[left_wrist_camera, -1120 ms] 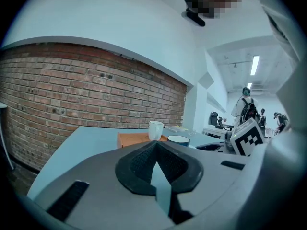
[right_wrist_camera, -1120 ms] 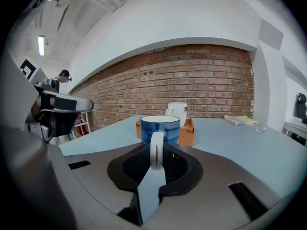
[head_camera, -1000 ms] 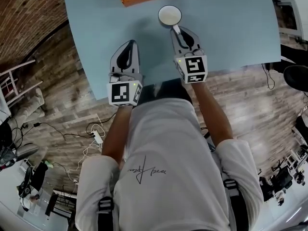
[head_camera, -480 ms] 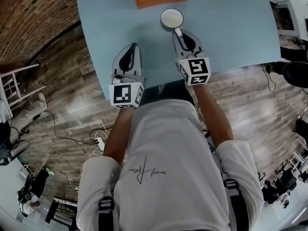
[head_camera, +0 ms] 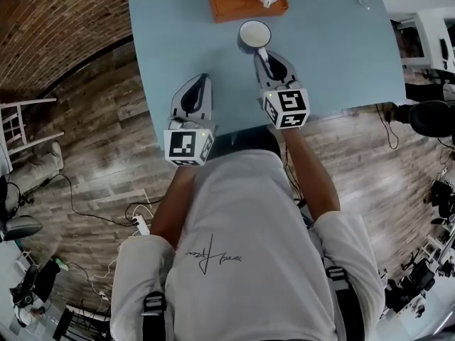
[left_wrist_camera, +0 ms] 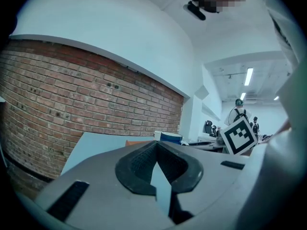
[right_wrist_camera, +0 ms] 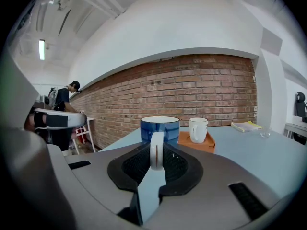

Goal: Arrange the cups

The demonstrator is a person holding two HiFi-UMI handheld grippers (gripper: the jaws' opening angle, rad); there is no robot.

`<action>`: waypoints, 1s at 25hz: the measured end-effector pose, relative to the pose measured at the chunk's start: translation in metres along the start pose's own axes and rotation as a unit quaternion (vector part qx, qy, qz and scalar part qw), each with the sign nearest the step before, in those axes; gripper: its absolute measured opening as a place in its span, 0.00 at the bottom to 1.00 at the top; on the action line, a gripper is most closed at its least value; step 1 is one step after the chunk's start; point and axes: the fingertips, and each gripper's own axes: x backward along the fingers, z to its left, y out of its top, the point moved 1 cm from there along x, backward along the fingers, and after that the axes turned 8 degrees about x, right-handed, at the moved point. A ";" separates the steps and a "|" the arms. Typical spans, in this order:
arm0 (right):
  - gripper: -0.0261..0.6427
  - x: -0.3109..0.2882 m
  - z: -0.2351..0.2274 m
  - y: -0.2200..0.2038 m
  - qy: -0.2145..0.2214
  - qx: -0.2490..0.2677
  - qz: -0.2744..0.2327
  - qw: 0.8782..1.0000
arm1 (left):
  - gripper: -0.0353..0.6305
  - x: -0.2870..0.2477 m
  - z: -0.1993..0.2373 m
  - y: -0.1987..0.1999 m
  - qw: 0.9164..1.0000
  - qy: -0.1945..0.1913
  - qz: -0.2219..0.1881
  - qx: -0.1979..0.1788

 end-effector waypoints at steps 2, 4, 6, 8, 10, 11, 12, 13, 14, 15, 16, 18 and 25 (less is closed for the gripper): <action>0.13 -0.001 -0.001 0.004 0.002 0.001 -0.001 1.000 | 0.06 0.000 -0.002 0.003 1.000 0.000 -0.006 0.002; 0.13 -0.004 -0.003 0.009 0.005 0.006 -0.003 1.000 | 0.06 -0.002 -0.005 0.006 1.000 -0.002 -0.011 0.004; 0.13 -0.007 -0.004 0.014 0.006 0.012 -0.005 1.000 | 0.06 -0.004 -0.006 0.008 1.000 -0.004 -0.014 0.005; 0.13 -0.011 -0.005 0.018 0.008 0.013 -0.008 1.000 | 0.06 -0.005 -0.006 0.009 1.000 -0.004 -0.014 0.006; 0.13 -0.015 -0.007 0.021 0.010 0.015 -0.011 1.000 | 0.06 -0.008 -0.007 0.009 1.000 -0.003 -0.015 0.005; 0.13 -0.018 -0.008 0.022 0.010 0.016 -0.013 1.000 | 0.06 -0.009 -0.008 0.010 1.000 -0.003 -0.016 0.005; 0.13 -0.020 -0.010 0.024 0.010 0.017 -0.014 1.000 | 0.06 -0.010 -0.008 0.010 1.000 -0.002 -0.018 0.006; 0.13 -0.023 -0.011 0.026 0.010 0.018 -0.015 1.000 | 0.06 -0.012 -0.008 0.011 1.000 -0.001 -0.019 0.006; 0.13 -0.025 -0.012 0.028 0.009 0.018 -0.017 1.000 | 0.06 -0.014 -0.008 0.011 1.000 0.000 -0.019 0.006; 0.13 -0.028 -0.013 0.029 0.008 0.017 -0.019 1.000 | 0.06 -0.017 -0.007 0.011 1.000 0.001 -0.018 0.006; 0.13 -0.031 -0.015 0.030 0.007 0.015 -0.020 1.000 | 0.06 -0.020 -0.007 0.011 1.000 0.003 -0.018 0.007; 0.13 -0.037 -0.018 0.030 0.008 0.013 -0.019 1.000 | 0.06 -0.025 -0.008 0.011 1.000 0.004 -0.017 0.008; 0.13 -0.058 -0.027 0.026 0.010 0.000 -0.015 1.000 | 0.06 -0.037 -0.003 0.010 1.000 0.007 -0.013 0.011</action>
